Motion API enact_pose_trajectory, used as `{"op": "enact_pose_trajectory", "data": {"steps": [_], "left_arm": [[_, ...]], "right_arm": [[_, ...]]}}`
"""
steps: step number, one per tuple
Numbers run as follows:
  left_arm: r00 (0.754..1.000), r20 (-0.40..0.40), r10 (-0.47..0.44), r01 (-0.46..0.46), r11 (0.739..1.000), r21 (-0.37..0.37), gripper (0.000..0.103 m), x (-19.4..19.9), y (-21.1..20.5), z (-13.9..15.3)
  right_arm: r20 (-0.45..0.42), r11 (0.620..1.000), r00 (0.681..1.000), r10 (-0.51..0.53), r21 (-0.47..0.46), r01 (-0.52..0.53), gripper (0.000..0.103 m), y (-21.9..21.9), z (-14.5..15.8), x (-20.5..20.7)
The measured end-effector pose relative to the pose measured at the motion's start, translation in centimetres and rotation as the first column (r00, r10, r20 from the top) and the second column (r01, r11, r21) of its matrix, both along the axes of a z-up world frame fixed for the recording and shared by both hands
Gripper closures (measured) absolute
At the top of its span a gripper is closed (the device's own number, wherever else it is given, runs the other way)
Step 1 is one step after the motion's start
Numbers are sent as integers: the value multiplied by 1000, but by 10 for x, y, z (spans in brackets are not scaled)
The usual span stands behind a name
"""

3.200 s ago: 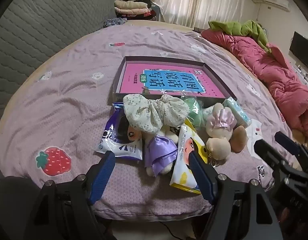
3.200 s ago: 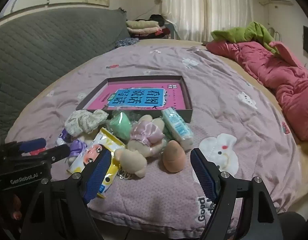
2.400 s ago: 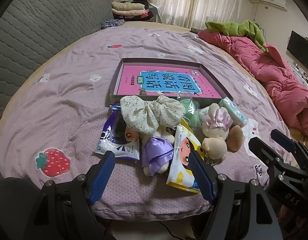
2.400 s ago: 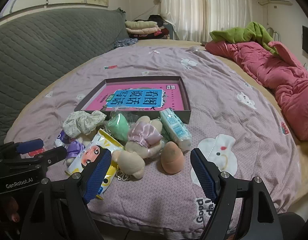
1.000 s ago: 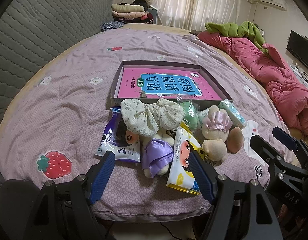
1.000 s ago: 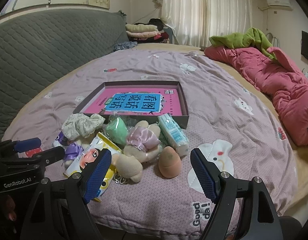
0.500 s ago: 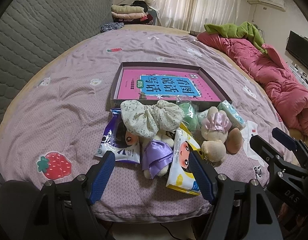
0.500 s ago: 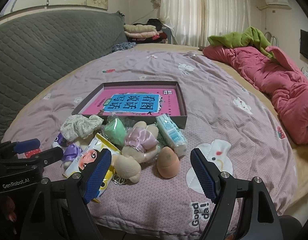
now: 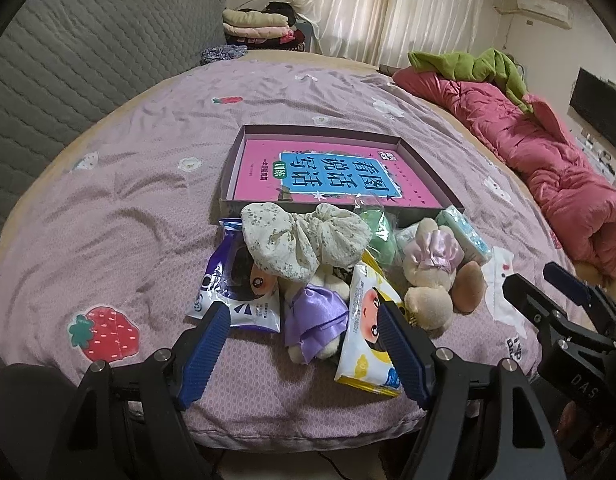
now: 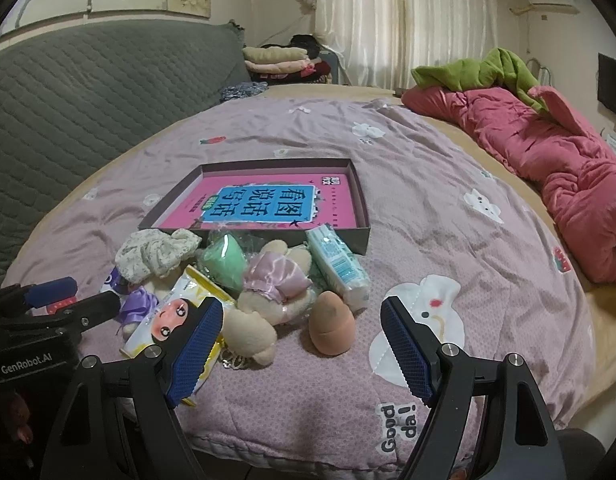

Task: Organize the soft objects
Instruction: 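Grasp the cream floral scrunchie with the left tool while the right tool grasps the peach sponge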

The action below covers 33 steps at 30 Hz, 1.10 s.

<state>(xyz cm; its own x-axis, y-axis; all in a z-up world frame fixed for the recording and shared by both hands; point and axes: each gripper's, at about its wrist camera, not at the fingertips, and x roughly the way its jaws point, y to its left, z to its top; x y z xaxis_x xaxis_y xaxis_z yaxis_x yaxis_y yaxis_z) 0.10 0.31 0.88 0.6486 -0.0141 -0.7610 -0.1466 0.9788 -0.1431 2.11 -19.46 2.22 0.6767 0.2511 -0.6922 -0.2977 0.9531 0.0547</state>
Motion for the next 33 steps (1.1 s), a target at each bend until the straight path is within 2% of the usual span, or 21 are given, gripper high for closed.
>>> {"op": "enact_pose_trajectory", "data": {"steps": [14, 18, 26, 30, 33], "left_arm": [[999, -40, 27, -30, 996, -83, 28, 44, 20, -21], [999, -37, 39, -41, 996, -77, 28, 54, 24, -23], [998, -61, 27, -34, 993, -112, 28, 67, 23, -31], [997, -66, 32, -40, 992, -118, 28, 73, 23, -34], [996, -75, 39, -48, 991, -123, 28, 81, 24, -37]], "right_arm": [[-93, 996, 992, -88, -5, 88, 21, -22, -22, 21], [-134, 992, 983, -126, -30, 123, 21, -28, -36, 32], [-189, 993, 977, -97, -89, 82, 21, -16, -61, 52], [-188, 993, 979, -77, -105, 58, 22, -10, -67, 54], [-190, 994, 979, -71, -95, 53, 27, -11, -68, 57]]}}
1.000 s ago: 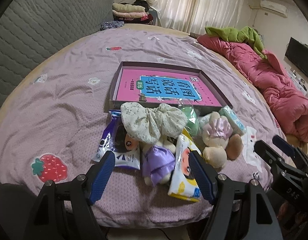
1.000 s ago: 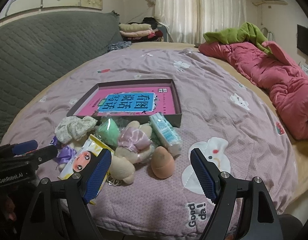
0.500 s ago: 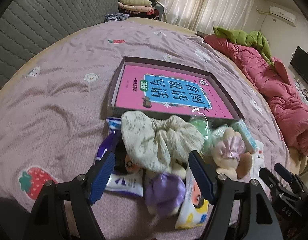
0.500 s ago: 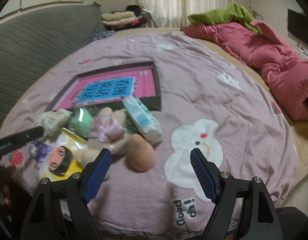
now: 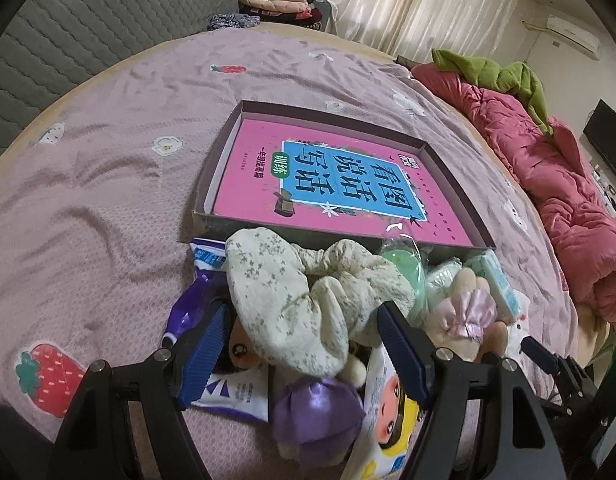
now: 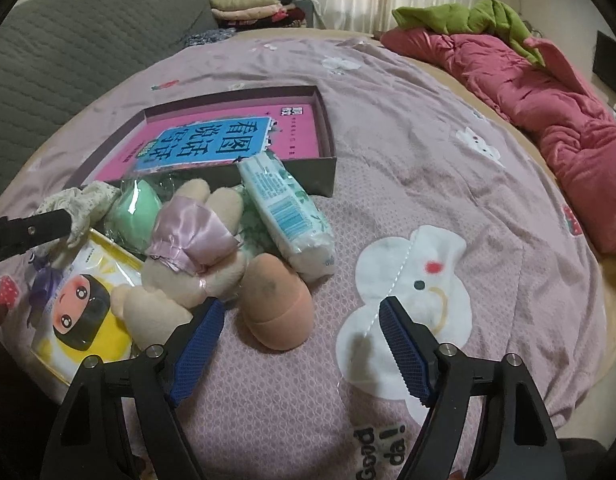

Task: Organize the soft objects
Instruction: 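Grasp the cream floral scrunchie with the left tool while the right tool grasps the peach sponge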

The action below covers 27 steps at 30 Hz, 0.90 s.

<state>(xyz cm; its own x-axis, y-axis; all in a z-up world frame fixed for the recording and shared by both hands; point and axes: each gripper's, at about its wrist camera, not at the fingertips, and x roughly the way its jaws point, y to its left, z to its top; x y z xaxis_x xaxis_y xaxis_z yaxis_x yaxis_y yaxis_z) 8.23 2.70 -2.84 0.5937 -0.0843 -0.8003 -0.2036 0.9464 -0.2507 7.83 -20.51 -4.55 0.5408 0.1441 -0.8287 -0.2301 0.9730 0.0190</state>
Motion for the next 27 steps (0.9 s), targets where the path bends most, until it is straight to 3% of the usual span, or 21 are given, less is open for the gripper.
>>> {"op": "enact_pose_trajectory", "data": {"steps": [3, 8, 11, 14, 19, 21, 27], "left_arm": [[1000, -9, 3, -3, 1000, -7, 28, 7, 0, -4], [1000, 2, -7, 7, 1000, -25, 29, 13, 1, -8], [999, 20, -32, 33, 999, -26, 46, 14, -1, -7], [998, 19, -56, 57, 996, -75, 61, 17, 0, -9], [998, 27, -53, 56, 988, -141, 81, 16, 9, -12], [997, 47, -54, 61, 984, -165, 86, 13, 12, -9], [990, 108, -87, 103, 983, -152, 88, 0, 7, 9]], "right_arm": [[-18, 1000, 1000, -5, 21, 5, 37, -3, -4, 5], [-36, 997, 999, -5, 71, 7, 42, -7, -6, 9], [-39, 997, 999, 10, 82, -7, 48, -5, -8, 9], [-54, 995, 998, 43, 94, -37, 61, 1, -11, 11], [-48, 993, 998, 47, 110, -42, 64, -1, -10, 10], [-40, 991, 998, 47, 125, -42, 65, -2, -6, 9], [17, 983, 996, 87, 161, -89, 65, 4, 18, -3]]}}
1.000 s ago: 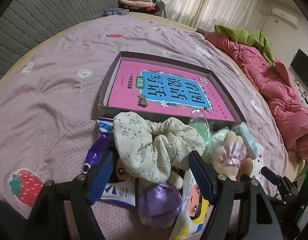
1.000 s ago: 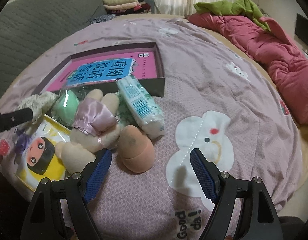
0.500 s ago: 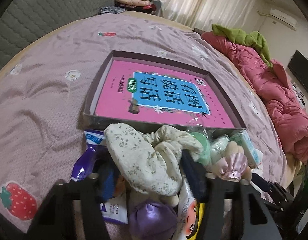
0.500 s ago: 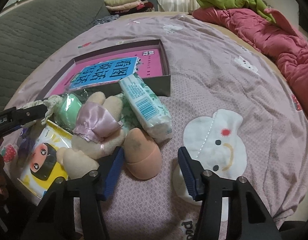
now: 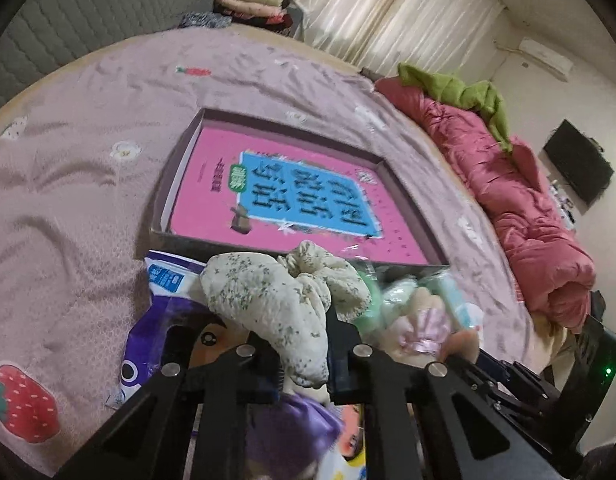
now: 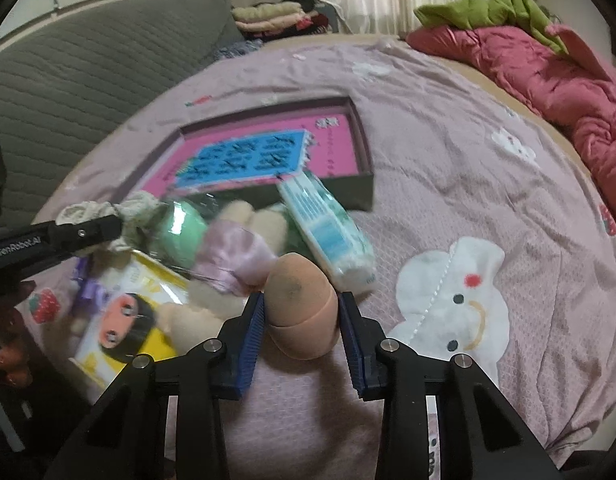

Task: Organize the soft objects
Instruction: 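Grasp the cream floral scrunchie with the left tool while the right tool grasps the peach sponge, then carry the scrunchie and sponge into the box and open both tools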

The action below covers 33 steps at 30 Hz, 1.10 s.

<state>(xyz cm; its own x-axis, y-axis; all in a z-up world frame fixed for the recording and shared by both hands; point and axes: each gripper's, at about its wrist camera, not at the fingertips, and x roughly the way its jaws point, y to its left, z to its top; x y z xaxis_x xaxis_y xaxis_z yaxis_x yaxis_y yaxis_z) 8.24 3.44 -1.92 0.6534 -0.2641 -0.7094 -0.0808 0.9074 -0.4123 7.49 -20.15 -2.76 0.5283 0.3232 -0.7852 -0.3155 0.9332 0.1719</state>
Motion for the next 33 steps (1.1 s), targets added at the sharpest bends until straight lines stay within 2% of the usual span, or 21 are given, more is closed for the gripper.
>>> {"op": "enact_pose_trajectory", "data": {"steps": [7, 12, 16, 22, 27, 33], "left_arm": [[996, 93, -2, -4, 998, 60, 88, -12, -2, 26], [987, 162, 4, -17, 997, 80, 88, -15, 1, 41], [978, 211, 9, -31, 994, 105, 88, -11, 3, 51], [975, 220, 15, -41, 993, 114, 88, 0, 11, 51], [975, 219, 33, -59, 992, 113, 88, 16, 20, 47], [978, 202, 52, -77, 990, 115, 88, 36, 28, 41]], "right_arm": [[91, 999, 995, 37, -8, -36, 65, 13, 23, -10], [156, 1000, 987, 22, 6, -24, 65, 11, 40, -6], [174, 999, 985, -4, 35, -2, 65, 5, 49, 4], [190, 998, 981, -35, 59, 24, 64, 2, 56, 25], [215, 998, 975, -47, 44, 38, 64, 2, 58, 45], [202, 999, 978, -49, 19, 46, 64, 4, 50, 71]]}}
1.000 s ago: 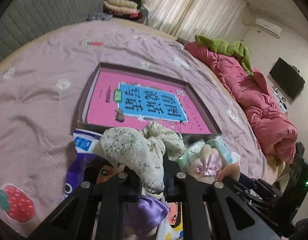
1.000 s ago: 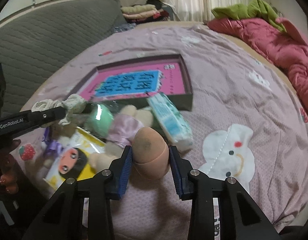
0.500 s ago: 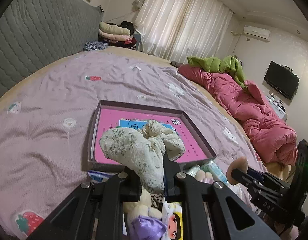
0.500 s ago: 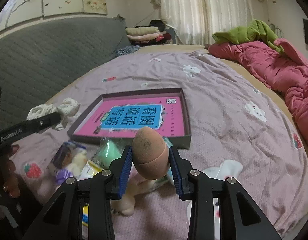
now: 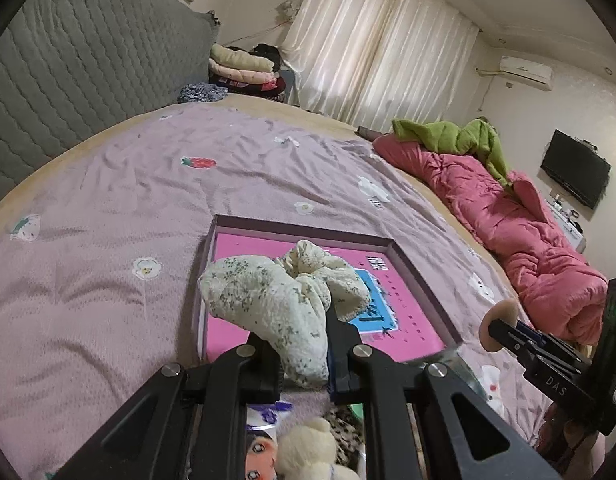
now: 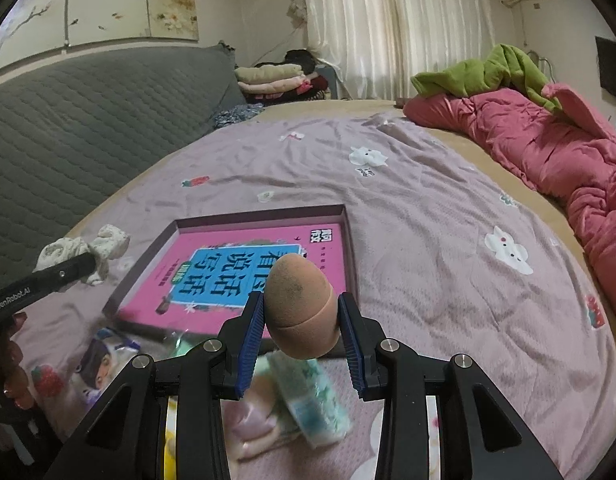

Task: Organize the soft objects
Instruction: 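Carry the scrunchie and sponge into the box and open both tools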

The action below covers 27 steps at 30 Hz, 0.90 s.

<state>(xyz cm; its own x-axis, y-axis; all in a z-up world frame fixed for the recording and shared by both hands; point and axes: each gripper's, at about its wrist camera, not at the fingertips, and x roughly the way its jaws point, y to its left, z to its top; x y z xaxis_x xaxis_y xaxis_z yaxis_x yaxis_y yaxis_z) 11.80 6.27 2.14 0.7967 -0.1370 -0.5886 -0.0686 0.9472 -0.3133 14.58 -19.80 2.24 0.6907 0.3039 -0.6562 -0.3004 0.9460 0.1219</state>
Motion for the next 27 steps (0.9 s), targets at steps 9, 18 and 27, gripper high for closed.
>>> {"op": "enact_pose_trajectory", "data": {"steps": [9, 18, 27], "left_arm": [[997, -77, -7, 9, 1000, 25, 88, 30, 1, -17], [990, -139, -8, 10, 1000, 9, 88, 51, 4, -34], [979, -205, -5, 12, 999, 31, 88, 66, 4, -49]], "right_arm": [[-61, 996, 997, 43, -77, -48, 64, 19, -19, 45], [-168, 985, 985, 46, -159, -73, 64, 33, -45, 65], [-229, 974, 973, 35, -212, -85, 64, 37, -60, 75]]}}
